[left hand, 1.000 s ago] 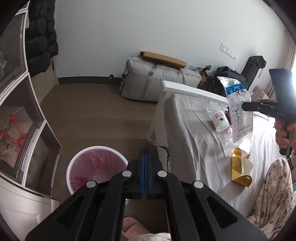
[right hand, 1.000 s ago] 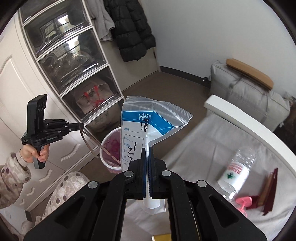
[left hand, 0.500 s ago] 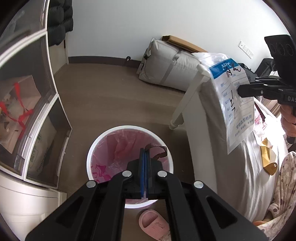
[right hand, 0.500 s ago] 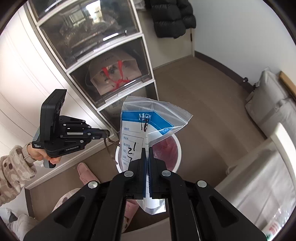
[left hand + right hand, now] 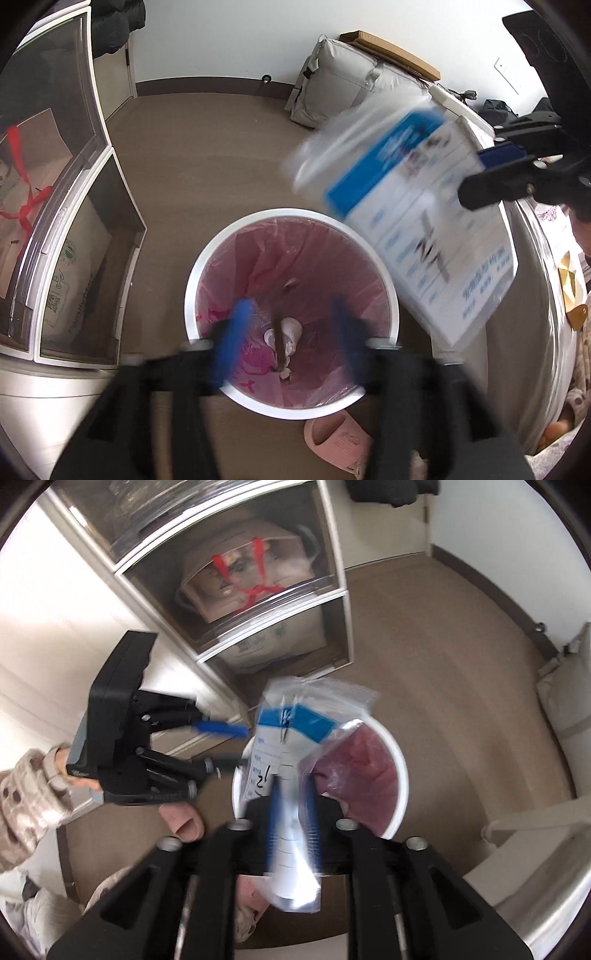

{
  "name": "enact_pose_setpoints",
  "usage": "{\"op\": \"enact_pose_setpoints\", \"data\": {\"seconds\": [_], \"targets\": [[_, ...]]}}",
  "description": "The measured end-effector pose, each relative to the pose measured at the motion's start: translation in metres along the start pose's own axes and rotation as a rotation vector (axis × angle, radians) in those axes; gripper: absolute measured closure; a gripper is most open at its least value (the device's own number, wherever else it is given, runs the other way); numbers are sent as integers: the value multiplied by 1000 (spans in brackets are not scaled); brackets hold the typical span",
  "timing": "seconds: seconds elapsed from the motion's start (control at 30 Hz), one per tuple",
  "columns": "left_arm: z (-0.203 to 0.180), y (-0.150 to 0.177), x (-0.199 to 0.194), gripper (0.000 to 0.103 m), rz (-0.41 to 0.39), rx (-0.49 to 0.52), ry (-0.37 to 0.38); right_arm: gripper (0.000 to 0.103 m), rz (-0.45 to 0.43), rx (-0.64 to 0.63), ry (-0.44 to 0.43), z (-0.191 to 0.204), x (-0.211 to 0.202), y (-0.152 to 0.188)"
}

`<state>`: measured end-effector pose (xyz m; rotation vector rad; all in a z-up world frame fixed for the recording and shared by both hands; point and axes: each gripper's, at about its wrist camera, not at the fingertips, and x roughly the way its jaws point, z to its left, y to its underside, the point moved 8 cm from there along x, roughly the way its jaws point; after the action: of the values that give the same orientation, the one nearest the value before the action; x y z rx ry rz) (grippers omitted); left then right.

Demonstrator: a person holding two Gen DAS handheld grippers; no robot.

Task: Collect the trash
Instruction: 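Carry the zip bag and strap to the bin and release both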

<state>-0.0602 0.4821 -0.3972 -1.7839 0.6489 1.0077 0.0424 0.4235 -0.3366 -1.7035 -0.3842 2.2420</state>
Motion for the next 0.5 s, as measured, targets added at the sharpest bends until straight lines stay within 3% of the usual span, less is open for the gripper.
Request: {"op": "enact_pose_setpoints", "data": {"seconds": [0.03,0.1,0.13,0.2,0.27,0.37,0.5], "targets": [[1,1,-1,10,-14,4,3,70,1,-16,8,1,2,1],[1,3,-3,8,-40,20,19,50,-4,-43,27,4,2,2],[1,4,-3,5,-35,24,20,47,-7,-47,27,5,1,3],[1,5,-2,5,-10,23,20,30,-23,-33,15,4,-4,5],[2,5,-1,5,26,7,18,19,-51,-10,5,3,-13,5],[3,8,1,5,65,-14,12,17,-70,8,-9,3,-23,4],[8,13,0,5,60,-16,-24,17,-82,20,10,-3,-31,0]]}}
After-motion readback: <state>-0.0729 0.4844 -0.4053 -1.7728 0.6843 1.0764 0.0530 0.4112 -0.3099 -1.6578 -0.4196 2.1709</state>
